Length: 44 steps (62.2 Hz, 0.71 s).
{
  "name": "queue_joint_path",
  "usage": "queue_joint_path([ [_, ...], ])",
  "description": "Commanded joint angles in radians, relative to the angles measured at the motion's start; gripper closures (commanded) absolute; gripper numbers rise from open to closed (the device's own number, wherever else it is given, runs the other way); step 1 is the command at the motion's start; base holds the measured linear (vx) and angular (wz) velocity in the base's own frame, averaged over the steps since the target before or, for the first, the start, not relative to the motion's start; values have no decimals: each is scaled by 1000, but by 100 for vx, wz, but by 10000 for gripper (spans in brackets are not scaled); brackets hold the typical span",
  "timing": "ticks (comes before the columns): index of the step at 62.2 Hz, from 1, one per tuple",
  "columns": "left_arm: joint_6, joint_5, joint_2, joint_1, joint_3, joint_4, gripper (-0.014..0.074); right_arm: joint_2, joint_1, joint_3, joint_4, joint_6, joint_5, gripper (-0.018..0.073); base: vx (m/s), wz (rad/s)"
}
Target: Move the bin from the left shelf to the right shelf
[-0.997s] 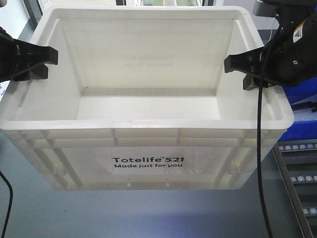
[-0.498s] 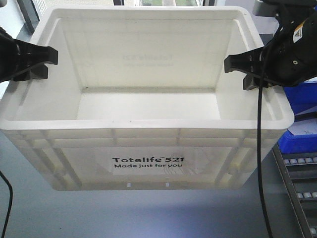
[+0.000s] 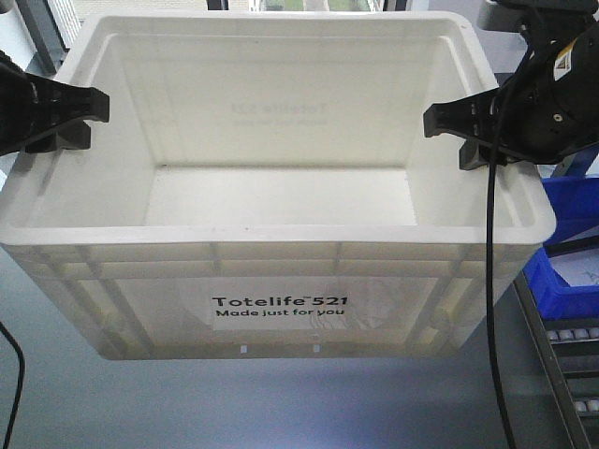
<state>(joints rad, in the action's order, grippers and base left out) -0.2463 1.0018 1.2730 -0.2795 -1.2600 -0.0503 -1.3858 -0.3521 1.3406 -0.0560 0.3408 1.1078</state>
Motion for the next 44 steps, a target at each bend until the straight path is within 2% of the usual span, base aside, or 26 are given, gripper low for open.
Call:
queue_joint_path([
  [1, 17, -89, -43, -3, -36, 33, 444, 50, 8, 37, -47, -3, -100, 530, 18, -1],
  [44, 17, -89, -43, -3, -36, 33, 444, 50, 8, 37, -47, -3, -100, 530, 18, 0],
])
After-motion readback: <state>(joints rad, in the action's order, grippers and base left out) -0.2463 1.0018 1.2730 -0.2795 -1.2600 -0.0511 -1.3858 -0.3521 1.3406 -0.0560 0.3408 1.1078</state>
